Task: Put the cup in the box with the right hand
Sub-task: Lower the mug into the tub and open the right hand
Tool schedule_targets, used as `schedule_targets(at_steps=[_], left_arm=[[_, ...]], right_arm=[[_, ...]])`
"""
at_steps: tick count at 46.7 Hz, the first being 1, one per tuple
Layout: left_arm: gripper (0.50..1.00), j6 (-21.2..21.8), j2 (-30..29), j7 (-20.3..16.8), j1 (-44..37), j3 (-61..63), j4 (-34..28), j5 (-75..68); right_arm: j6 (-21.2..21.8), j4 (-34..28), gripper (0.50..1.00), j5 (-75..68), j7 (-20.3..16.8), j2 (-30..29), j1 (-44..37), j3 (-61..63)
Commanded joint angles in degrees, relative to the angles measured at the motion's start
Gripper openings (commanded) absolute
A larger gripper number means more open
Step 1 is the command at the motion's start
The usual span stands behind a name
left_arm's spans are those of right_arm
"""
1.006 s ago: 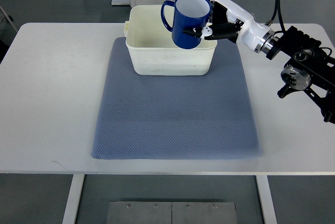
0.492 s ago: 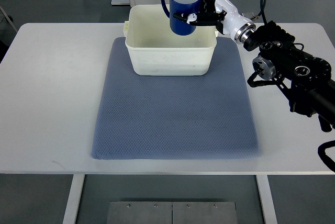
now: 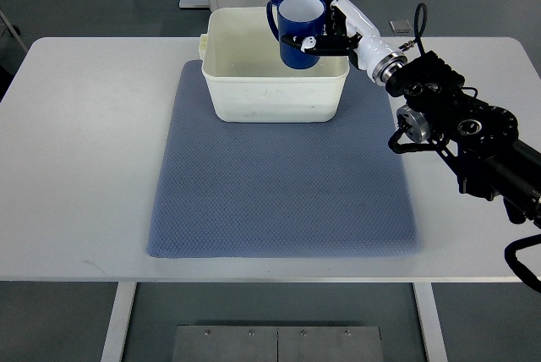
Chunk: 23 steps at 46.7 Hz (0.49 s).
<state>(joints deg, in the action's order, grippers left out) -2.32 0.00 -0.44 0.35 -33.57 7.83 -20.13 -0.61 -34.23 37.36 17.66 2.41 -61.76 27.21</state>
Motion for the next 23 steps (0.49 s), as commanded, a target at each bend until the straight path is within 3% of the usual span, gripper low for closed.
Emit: schedule_targets(at_steps=[1,16,17,19,20,22,23], left_arm=[[1.0,0.03,0.0,0.0,0.0,0.0,0.0,0.0],[1.0,-0.05,0.0,0.0,0.0,0.0,0.0,0.0],[1.0,0.03,0.0,0.0,0.0,0.0,0.0,-0.08],[1.0,0.03,0.0,0.0,0.0,0.0,0.0,0.0],[1.0,0.03,0.0,0.0,0.0,0.0,0.0,0.0],[1.0,0.03,0.0,0.0,0.0,0.0,0.0,0.0],[1.0,0.03,0.0,0.0,0.0,0.0,0.0,0.0]], right_arm=[[-1.23,0.56,0.5,0.0,0.0,-0.3,0.15,-0.84],[-1.94,0.48,0.5,-0.09,0.27,-0.39,0.59,-1.02],[-1.85,0.39,0.522,-0.09,0.35,-0.39,0.59,-1.02],[-1.85,0.39,0.643,-0.09,0.35,-0.3,0.59,-1.02],[-1.85,0.39,0.739,-0.09,0.35,-0.3,0.59,-1.02],[-1.85,0.3,0.999,-0.09,0.44,-0.39,0.59,-1.02],[-1.85,0.13,1.0,-0.09,0.44,-0.39,0.59,-1.02]])
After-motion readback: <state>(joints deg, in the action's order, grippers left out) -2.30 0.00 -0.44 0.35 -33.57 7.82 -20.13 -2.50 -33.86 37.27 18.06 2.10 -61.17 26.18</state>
